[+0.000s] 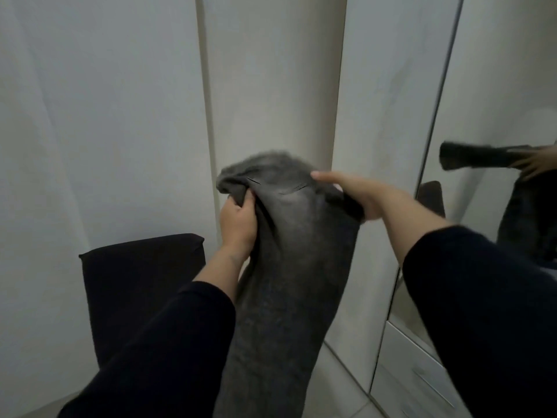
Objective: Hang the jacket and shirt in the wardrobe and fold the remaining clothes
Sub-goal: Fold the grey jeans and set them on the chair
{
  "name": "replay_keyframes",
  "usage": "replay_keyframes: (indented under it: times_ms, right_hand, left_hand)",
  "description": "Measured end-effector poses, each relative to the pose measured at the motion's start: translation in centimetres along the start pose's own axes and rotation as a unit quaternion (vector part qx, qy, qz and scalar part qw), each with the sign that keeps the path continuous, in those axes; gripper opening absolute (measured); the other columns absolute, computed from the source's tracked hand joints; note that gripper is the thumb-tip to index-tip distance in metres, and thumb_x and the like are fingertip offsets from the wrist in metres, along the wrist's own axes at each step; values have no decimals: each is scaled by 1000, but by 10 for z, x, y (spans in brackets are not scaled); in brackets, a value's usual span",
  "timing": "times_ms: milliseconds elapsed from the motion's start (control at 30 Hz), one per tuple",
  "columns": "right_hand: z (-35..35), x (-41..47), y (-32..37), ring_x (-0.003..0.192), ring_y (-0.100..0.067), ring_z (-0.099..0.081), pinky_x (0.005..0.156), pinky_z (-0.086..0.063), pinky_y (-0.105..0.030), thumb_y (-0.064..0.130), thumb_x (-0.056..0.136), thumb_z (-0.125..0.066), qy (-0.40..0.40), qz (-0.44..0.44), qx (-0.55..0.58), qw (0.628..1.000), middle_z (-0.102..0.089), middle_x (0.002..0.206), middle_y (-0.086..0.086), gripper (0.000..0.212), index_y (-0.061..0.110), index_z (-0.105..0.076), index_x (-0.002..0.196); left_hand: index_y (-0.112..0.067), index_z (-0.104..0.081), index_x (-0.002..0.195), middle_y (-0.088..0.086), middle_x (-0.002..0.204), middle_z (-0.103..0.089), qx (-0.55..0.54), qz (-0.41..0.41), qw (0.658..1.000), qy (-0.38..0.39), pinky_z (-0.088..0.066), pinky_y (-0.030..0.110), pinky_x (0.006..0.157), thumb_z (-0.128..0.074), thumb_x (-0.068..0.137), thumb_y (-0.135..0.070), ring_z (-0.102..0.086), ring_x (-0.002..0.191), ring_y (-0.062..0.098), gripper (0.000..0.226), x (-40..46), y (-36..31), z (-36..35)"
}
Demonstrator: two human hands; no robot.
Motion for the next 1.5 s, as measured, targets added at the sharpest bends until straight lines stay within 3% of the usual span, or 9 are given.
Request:
replay_keyframes:
  times_ms: [267, 467, 633, 733, 867, 1100, 1233, 1333, 1500]
  right_hand:
    - [-28, 28, -65, 92, -25, -63, 67, -52, -32, 26, 85, -68, -25, -3, 213, 977, -65, 113, -13, 41, 3, -62, 119]
    - [-54, 23, -85, 101, -30, -63, 78, -54, -38, 45, 84, -66, 4, -63, 198, 978, -67, 112, -11, 47, 10, -58, 115]
    - [-37, 18, -53, 90, -24, -55, 67, -52, -38, 13, 90, -64, -124, 29, 247, 961, -48, 123, -7, 60, 19, -31, 140]
    - [-23, 16, -29, 90, -23, -56, 83, -54, -41, 13, 88, -66, -164, 66, 288, 941, -51, 124, -11, 56, 20, -35, 134]
    - [-26, 5, 8, 83, -18, -55, 69, -51, -34, 16, 95, -56, -134, 129, 305, 934, -53, 122, -9, 43, 23, -41, 135]
    - [-39, 2, 36, 125, -33, -45, 82, -48, -55, -8, 92, -49, 3, 207, 213, 955, -22, 156, -13, 107, 57, 23, 138]
    - [-40, 3, 46, 100, -19, -56, 64, -53, -31, -12, 95, -38, -61, 241, 281, 927, -34, 151, -16, 96, 49, 18, 144]
    - [-44, 6, 50, 117, -24, -53, 66, -52, -31, -11, 97, -35, -76, 243, 308, 917, -31, 154, -15, 91, 47, 15, 146]
    - [-49, 16, 51, 118, -25, -55, 90, -51, -41, -10, 96, -37, -112, 234, 326, 909, -47, 143, -10, 81, 39, -4, 151]
  left_hand:
    - [-6, -59, 116, 10, 116, -61, 56, 86, 992, -68, -44, 39, 100, -50, 96, -35, -56, 110, 29, 37, 12, 35, 30]
    - [-4, -58, 123, 12, 118, -62, 66, 127, 988, -53, -47, 43, 100, -51, 95, -35, -57, 108, 31, 42, 13, 35, 34]
    - [-1, -54, 126, 12, 121, -59, 92, 160, 981, -59, -48, 36, 94, -58, 92, -35, -56, 110, 31, 48, 26, 27, 54]
    - [3, -54, 122, 12, 117, -58, 107, 186, 976, -29, -48, 33, 85, -61, 91, -35, -57, 107, 30, 49, 40, 14, 66]
    - [1, -56, 123, 18, 120, -62, 69, 220, 972, -52, -54, 41, 86, -63, 89, -35, -62, 104, 34, 51, 45, 6, 79]
    - [-7, -60, 124, 11, 117, -67, -78, 206, 975, -9, -49, 30, 57, -76, 62, -42, -65, 92, 25, 73, 43, 6, 83]
    - [-12, -34, 141, 14, 127, -56, -127, 143, 982, 4, -56, 43, 70, -81, 62, -40, -61, 107, 31, 95, 30, -2, 82]
    - [-30, -6, 144, 8, 123, -45, -122, 150, 981, -4, -48, 46, 90, -74, 80, -29, -52, 109, 27, 93, 18, 12, 84]
    - [-26, -17, 131, 8, 114, -48, -74, 240, 967, 36, -52, 47, 89, -80, 71, -28, -56, 105, 27, 87, -7, 45, 88]
Point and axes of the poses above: each hand's wrist, its own x-axis towards the middle knuckle, its own z-axis out of the back of the hand, y = z × x, the point moved 6 cm from there along x, towards the middle knuckle
